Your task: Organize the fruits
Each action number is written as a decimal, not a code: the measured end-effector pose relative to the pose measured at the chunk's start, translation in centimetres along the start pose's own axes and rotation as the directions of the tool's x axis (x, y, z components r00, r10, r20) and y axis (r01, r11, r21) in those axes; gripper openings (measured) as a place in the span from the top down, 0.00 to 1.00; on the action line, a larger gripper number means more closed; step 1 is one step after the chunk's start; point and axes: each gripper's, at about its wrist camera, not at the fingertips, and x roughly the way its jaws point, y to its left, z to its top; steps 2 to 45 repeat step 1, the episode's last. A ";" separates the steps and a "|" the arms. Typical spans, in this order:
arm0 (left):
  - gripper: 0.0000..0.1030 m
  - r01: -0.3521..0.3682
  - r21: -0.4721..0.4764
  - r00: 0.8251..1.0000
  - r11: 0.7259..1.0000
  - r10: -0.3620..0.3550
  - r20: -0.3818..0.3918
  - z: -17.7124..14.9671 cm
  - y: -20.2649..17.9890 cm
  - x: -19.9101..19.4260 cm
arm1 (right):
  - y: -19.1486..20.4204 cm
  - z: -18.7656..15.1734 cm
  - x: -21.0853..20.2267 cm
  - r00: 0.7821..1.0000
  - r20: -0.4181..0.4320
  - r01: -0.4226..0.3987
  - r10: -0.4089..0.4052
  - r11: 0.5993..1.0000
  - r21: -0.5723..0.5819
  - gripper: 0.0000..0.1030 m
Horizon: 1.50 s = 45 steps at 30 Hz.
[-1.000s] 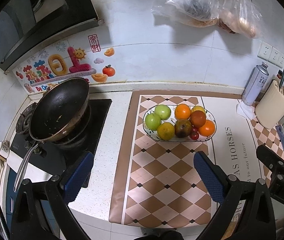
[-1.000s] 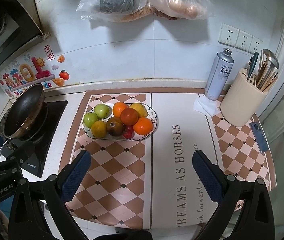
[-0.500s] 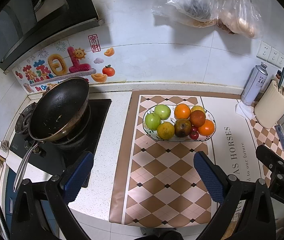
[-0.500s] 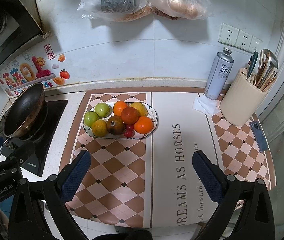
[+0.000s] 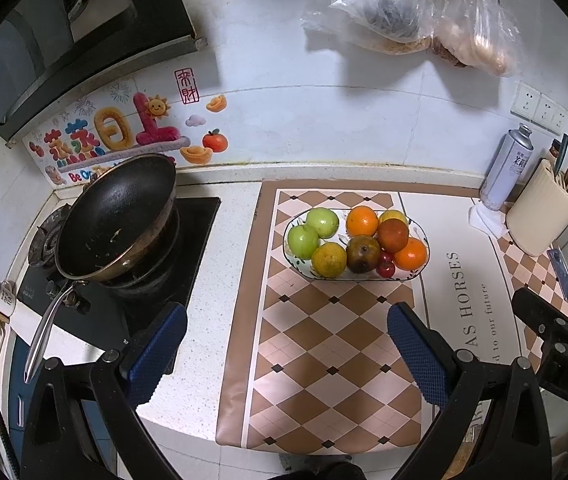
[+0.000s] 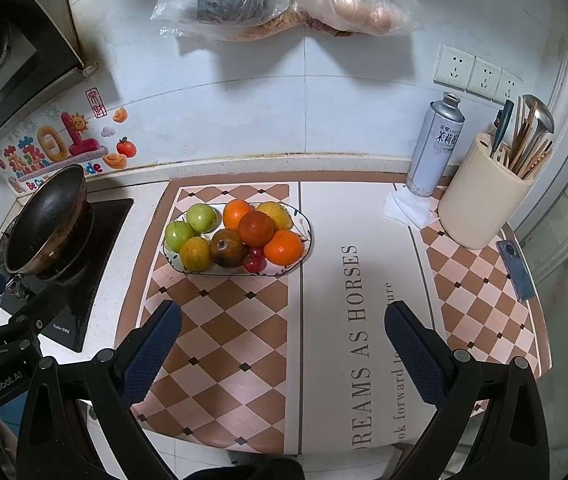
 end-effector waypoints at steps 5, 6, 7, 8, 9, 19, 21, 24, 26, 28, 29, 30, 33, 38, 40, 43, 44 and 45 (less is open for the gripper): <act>0.00 -0.002 0.002 1.000 1.000 0.002 0.003 0.0 0.0 -0.1 | 0.0 0.1 0.1 1.000 0.000 0.000 0.000 1.000 0.000 0.00; 0.00 -0.002 0.002 1.000 1.000 0.002 0.003 0.0 0.0 -0.1 | 0.0 0.1 0.1 1.000 0.000 0.000 0.000 1.000 0.000 0.00; 0.00 -0.002 0.002 1.000 1.000 0.002 0.003 0.0 0.0 -0.1 | 0.0 0.1 0.1 1.000 0.000 0.000 0.000 1.000 0.000 0.00; 0.00 -0.002 0.002 1.000 1.000 0.002 0.003 0.0 0.0 -0.1 | 0.0 0.1 0.1 1.000 0.000 0.000 0.000 1.000 0.000 0.00; 0.00 -0.002 0.002 1.000 1.000 0.002 0.003 0.0 0.0 -0.1 | 0.0 0.1 0.1 1.000 0.000 0.000 0.000 1.000 0.000 0.00; 0.00 -0.002 0.002 1.000 1.000 0.002 0.003 0.0 0.0 -0.1 | 0.0 0.1 0.1 1.000 0.000 0.000 0.000 1.000 0.000 0.00; 0.00 -0.002 0.002 1.000 1.000 0.002 0.003 0.0 0.0 -0.1 | 0.0 0.1 0.1 1.000 0.000 0.000 0.000 1.000 0.000 0.00; 0.00 -0.002 0.002 1.000 1.000 0.002 0.003 0.0 0.0 -0.1 | 0.0 0.1 0.1 1.000 0.000 0.000 0.000 1.000 0.000 0.00; 0.00 -0.002 0.002 1.000 1.000 0.002 0.003 0.0 0.0 -0.1 | 0.0 0.1 0.1 1.000 0.000 0.000 0.000 1.000 0.000 0.00; 0.00 -0.002 0.002 1.000 1.000 0.002 0.003 0.0 0.0 -0.1 | 0.0 0.1 0.1 1.000 0.000 0.000 0.000 1.000 0.000 0.00; 0.00 -0.002 0.002 1.000 1.000 0.002 0.003 0.0 0.0 -0.1 | 0.0 0.1 0.1 1.000 0.000 0.000 0.000 1.000 0.000 0.00; 0.00 -0.002 0.002 1.000 1.000 0.002 0.003 0.0 0.0 -0.1 | 0.0 0.1 0.1 1.000 0.000 0.000 0.000 1.000 0.000 0.00; 0.00 -0.002 0.002 1.000 1.000 0.002 0.003 0.0 0.0 -0.1 | 0.0 0.1 0.1 1.000 0.000 0.000 0.000 1.000 0.000 0.00; 0.00 -0.002 0.002 1.000 1.000 0.002 0.003 0.0 0.0 -0.1 | 0.0 0.1 0.1 1.000 0.000 0.000 0.000 1.000 0.000 0.00; 0.00 -0.002 0.002 1.000 1.000 0.002 0.003 0.0 0.0 -0.1 | 0.0 0.1 0.1 1.000 0.000 0.000 0.000 1.000 0.000 0.00; 0.00 -0.002 0.002 1.000 1.000 0.002 0.003 0.0 0.0 -0.1 | 0.0 0.1 0.1 1.000 0.000 0.000 0.000 1.000 0.000 0.00; 0.00 -0.002 0.002 1.000 1.000 0.002 0.003 0.0 0.0 -0.1 | 0.0 0.1 0.1 1.000 0.000 0.000 0.000 1.000 0.000 0.00; 0.00 -0.002 0.002 1.000 1.000 0.002 0.003 0.0 0.0 -0.1 | 0.0 0.1 0.1 1.000 0.000 0.000 0.000 1.000 0.000 0.00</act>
